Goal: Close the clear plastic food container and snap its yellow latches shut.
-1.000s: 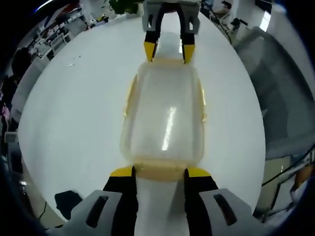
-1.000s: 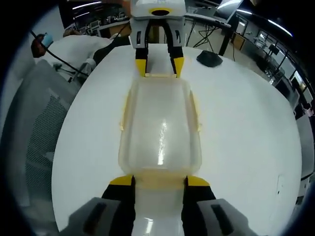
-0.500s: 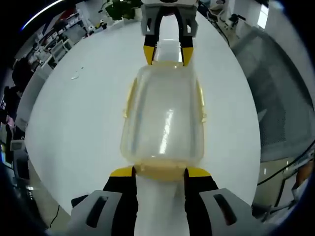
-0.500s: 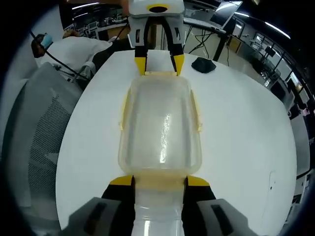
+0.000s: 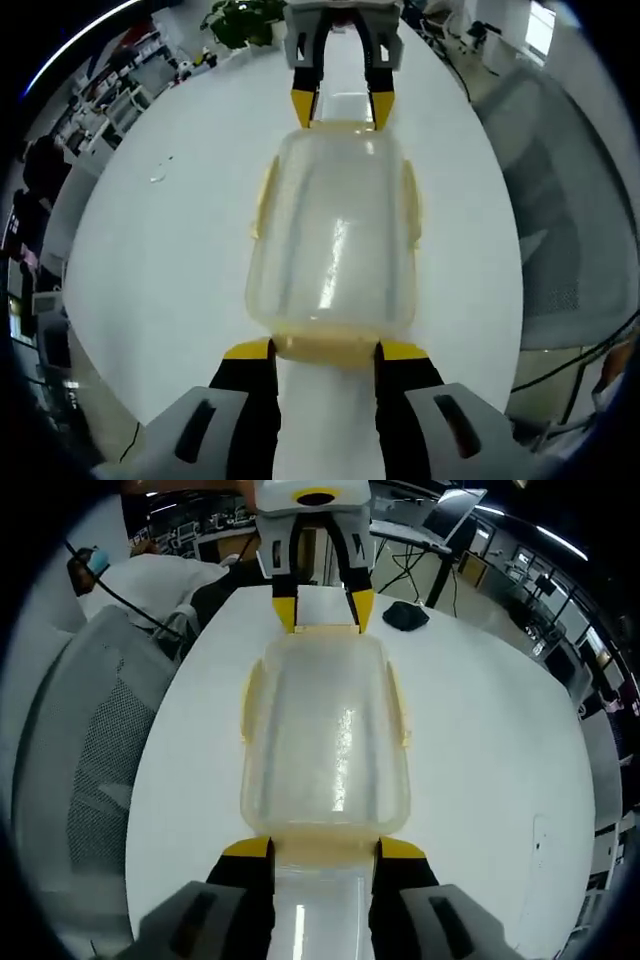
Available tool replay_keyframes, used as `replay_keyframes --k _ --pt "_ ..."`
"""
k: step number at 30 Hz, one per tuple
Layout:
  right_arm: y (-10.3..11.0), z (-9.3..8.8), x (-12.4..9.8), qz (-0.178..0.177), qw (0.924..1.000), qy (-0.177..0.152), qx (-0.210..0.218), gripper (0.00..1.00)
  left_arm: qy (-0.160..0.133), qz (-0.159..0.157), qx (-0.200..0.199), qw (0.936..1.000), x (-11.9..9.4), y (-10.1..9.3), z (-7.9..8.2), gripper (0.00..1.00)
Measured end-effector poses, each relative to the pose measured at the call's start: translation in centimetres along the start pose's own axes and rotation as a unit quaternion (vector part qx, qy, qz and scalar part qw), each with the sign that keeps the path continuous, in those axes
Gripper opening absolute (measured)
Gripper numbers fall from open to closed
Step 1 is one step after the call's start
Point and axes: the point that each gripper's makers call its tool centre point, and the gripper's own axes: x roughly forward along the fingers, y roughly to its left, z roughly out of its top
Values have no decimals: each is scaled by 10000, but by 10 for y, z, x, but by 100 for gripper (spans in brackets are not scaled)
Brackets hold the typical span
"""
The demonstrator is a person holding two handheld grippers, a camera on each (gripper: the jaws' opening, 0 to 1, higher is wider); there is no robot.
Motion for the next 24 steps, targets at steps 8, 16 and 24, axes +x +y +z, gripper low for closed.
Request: replay_keyframes --k 8,16,24 --pt "4 -6 -15 -43 10000 -12 -19 34 -7 -21 -31 10000 -5 -4 15 34" --pt "8 -16 -29 -36 10000 -13 2 34 6 -67 -41 10000 -8 -8 30 34" --pt "13 -32 -39 18 10000 6 27 34 29 -125 -60 9999 -4 -14 48 34"
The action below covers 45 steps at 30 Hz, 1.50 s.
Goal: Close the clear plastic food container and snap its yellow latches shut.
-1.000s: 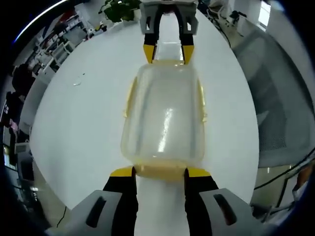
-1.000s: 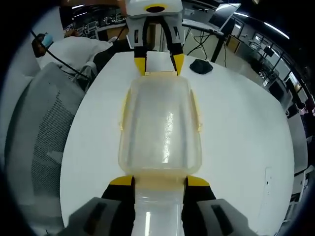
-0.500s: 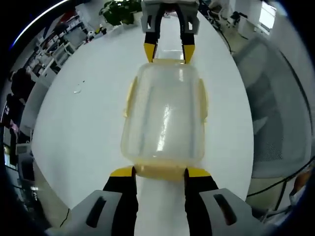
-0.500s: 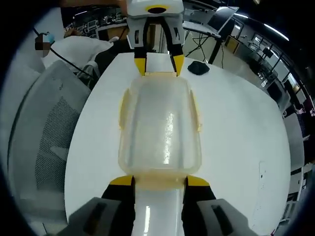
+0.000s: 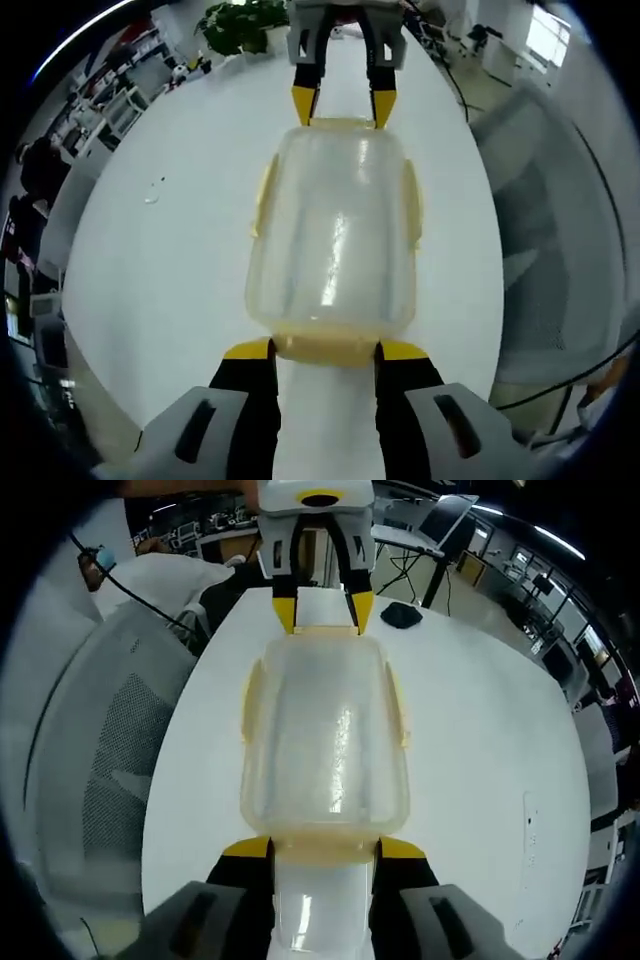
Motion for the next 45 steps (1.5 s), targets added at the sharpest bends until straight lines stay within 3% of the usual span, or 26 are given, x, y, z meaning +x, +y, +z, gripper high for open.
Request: replay_keyframes --k 29,45 --pt "6 -74 -26 92 9999 84 81 34 -121 -149 -77 9998 29 -14 72 34" --pt "8 -103 -35 164 9998 35 132 34 -142 -206 -71 9997 43 -20 99 34"
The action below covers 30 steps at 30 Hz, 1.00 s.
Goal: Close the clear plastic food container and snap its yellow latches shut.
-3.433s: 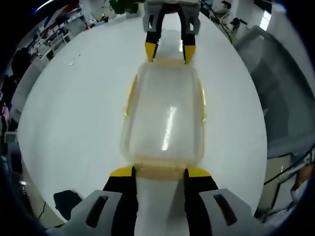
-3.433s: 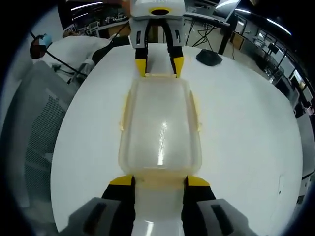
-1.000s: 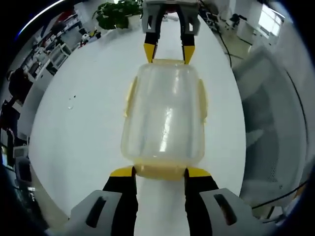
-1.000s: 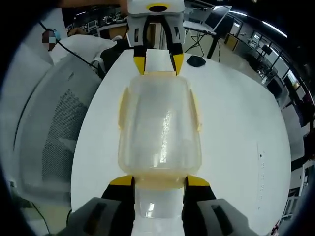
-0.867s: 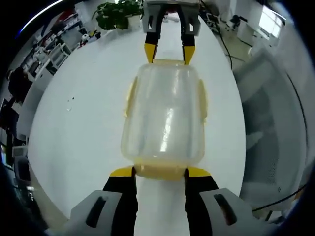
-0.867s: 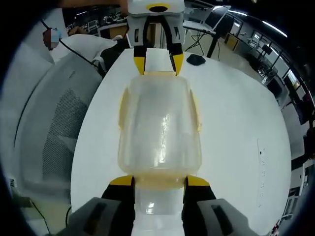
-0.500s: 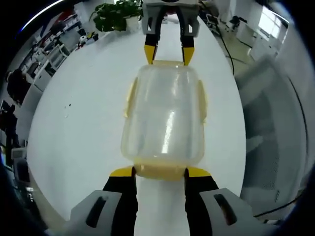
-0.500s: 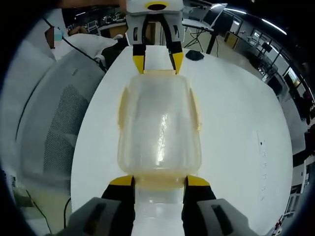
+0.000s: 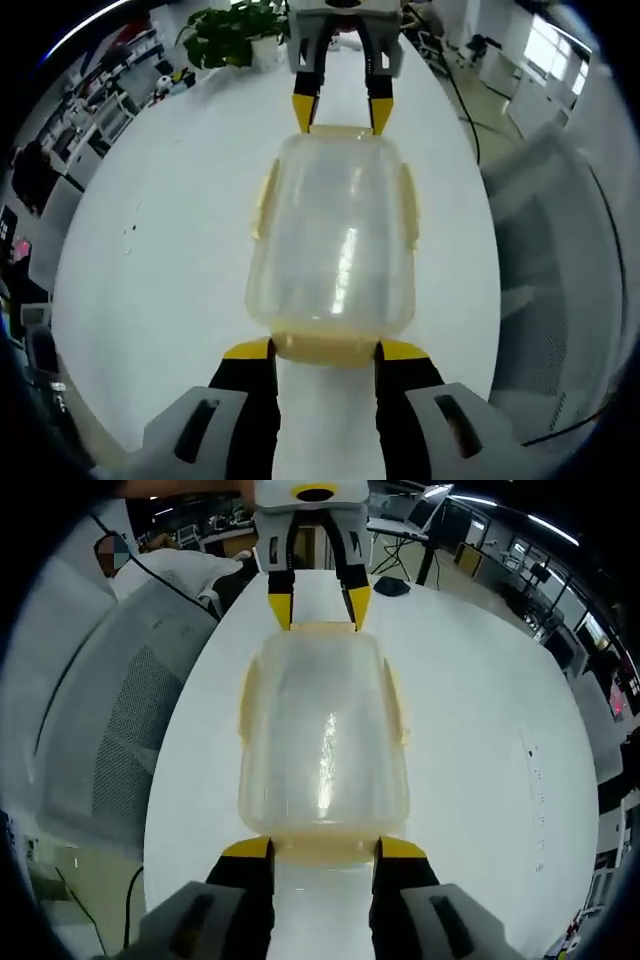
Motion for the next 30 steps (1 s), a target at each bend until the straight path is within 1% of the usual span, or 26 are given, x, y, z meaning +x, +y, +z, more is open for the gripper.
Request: replay_keyframes --k 8,14,25,30 --pt "-2 -13 -2 -4 10000 28 -10 34 11 -9 -30 10000 6 0 11 35" --pt "-5 -21 -7 -3 10000 27 -21 34 -54 -43 -76 9999 10 1 19 35" --pt "-9 -36 -13 34 10000 68 -52 34 -89 -44 -89 9999 16 3 35 35" --pt "-10 -41 -11 59 9999 97 -60 34 -78 -59 -100 9999 19 2 38 35"
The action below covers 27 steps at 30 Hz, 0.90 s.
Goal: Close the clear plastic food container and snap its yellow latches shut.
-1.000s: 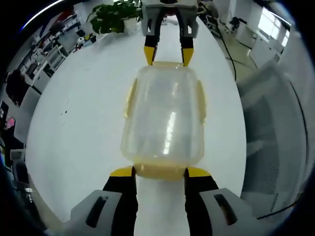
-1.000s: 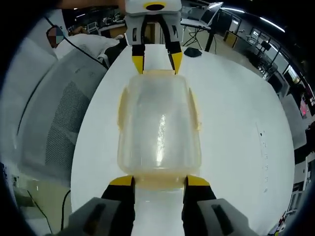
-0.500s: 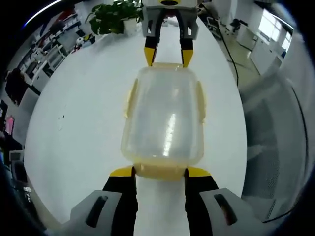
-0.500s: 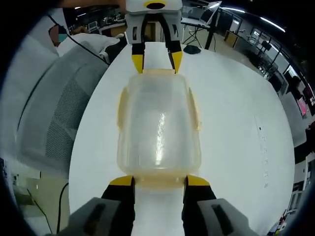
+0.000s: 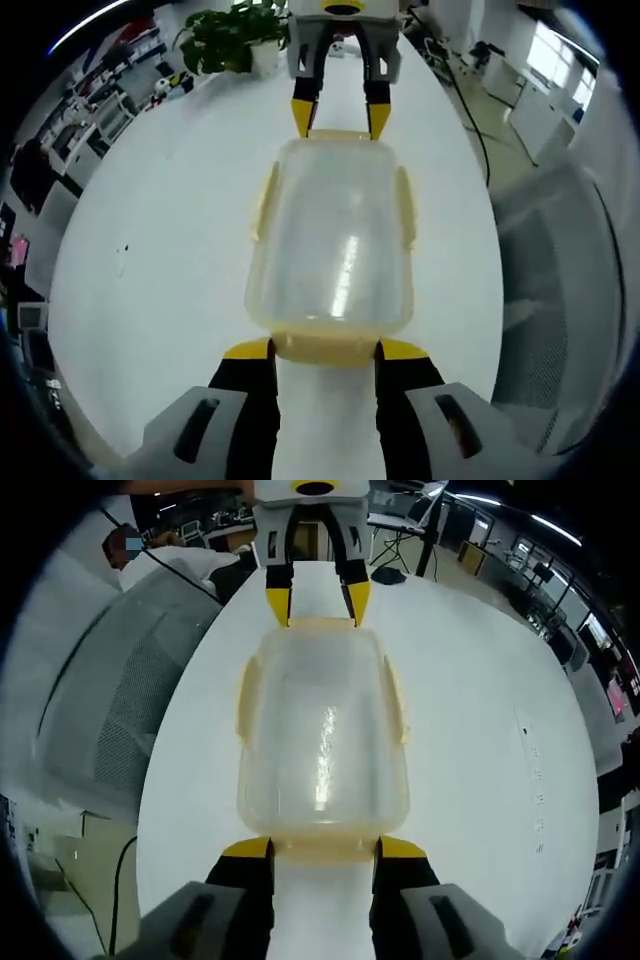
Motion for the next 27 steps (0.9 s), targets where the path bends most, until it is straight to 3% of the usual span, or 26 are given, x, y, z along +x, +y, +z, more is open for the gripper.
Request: replay_keyframes --k 27 --pt "-4 -5 14 82 9999 -87 106 35 40 -125 -46 9999 19 5 -9 35"
